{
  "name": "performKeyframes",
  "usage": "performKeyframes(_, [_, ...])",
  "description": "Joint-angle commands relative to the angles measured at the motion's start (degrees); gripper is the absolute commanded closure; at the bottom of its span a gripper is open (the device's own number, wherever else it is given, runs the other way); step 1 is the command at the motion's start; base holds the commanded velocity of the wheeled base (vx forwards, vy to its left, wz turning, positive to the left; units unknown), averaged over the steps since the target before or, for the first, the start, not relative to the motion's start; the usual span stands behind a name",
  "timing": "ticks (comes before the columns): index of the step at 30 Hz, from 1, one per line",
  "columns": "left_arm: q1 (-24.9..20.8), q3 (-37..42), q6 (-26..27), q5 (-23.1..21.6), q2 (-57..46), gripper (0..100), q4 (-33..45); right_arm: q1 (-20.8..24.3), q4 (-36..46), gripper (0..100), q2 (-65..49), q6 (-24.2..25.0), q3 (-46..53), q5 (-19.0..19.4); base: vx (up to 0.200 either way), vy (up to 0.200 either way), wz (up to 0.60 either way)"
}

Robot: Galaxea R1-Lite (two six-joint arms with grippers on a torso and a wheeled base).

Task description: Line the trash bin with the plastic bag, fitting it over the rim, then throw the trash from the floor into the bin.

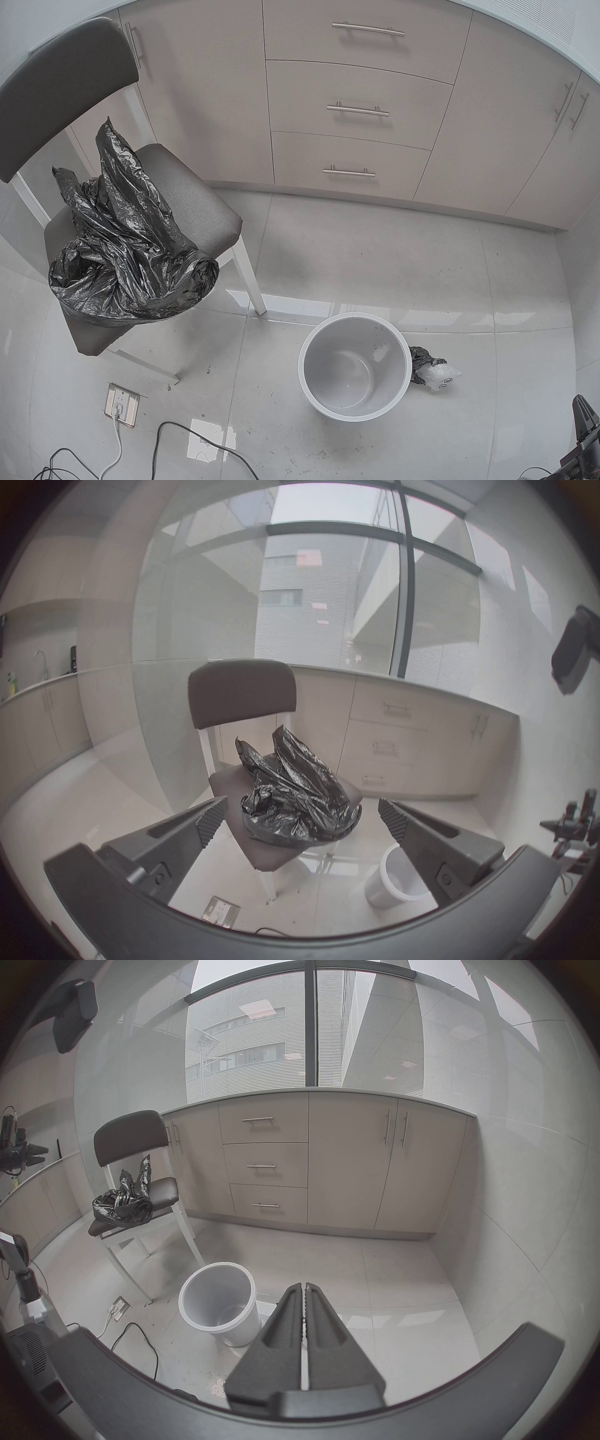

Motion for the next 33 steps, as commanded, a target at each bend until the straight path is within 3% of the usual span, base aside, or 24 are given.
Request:
performKeyframes(1, [-2.7,6.4,6.2,-1.5,7.7,0,1.6,0.0,-0.1,100,-0.9,-0.1,0.8,-0.1,0.000,0.000,0.00])
performKeyframes(5, [-3.1,7.1,5.7,-3.4,7.9,0,1.5,0.0,-1.7,100,-0.4,2.1,-1.5,-0.4,0.000,0.000,0.00])
performKeyframes(7, [-3.6,7.2,5.0,-3.6,7.9,0,1.6,2.4,-5.1,100,9.5,20.2,-22.4,-1.4,0.000,0.000,0.00])
performKeyframes(8, [-4.1,7.1,4.7,-3.6,8.1,0,1.5,3.7,-4.2,100,15.2,26.5,-31.4,-1.7,0.000,0.000,0.00])
performKeyframes(9, [-4.6,7.1,4.6,-3.9,8.3,0,1.5,4.0,-2.8,100,17.5,25.4,-36.3,-1.7,0.000,0.000,0.00])
performKeyframes(10, [-4.9,7.0,4.5,-4.4,8.4,0,1.4,4.2,-0.9,100,19.4,20.8,-39.9,-1.4,0.000,0.000,0.00])
performKeyframes(12, [-5.1,6.9,4.7,-4.7,8.5,0,1.2,5.4,2.0,100,21.7,11.8,-40.3,-0.3,0.000,0.000,0.00])
performKeyframes(13, [-5.4,7.0,4.7,-4.7,9.1,0,0.8,5.8,2.5,100,22.4,10.1,-38.8,0.6,0.000,0.000,0.00])
performKeyframes(18, [-7.2,7.2,6.4,-4.5,17.3,0,-1.8,8.5,-3.4,100,29.7,10.9,-29.0,7.8,0.000,0.000,0.00])
performKeyframes(23, [-5.6,6.9,9.1,-2.2,27.7,0,-5.8,10.7,-22.8,100,44.8,17.5,-21.5,8.0,0.000,0.000,0.00])
performKeyframes(24, [-5.5,6.9,9.1,-2.2,28.0,0,-6.1,10.7,-23.4,100,45.2,17.7,-21.3,8.0,0.000,0.000,0.00])
performKeyframes(25, [-4.7,7.1,9.1,-1.5,31.2,0,-9.3,11.1,-31.0,100,51.5,20.1,-19.7,8.0,0.000,0.000,0.00])
performKeyframes(27, [-3.3,6.9,9.0,0.0,34.5,0,-12.1,10.9,-37.4,100,57.3,21.8,-18.9,8.0,0.000,0.000,0.00])
performKeyframes(33, [0.1,6.9,9.1,3.4,38.7,0,-20.0,11.2,-49.0,100,67.0,23.1,-16.8,7.9,0.000,0.000,0.00])
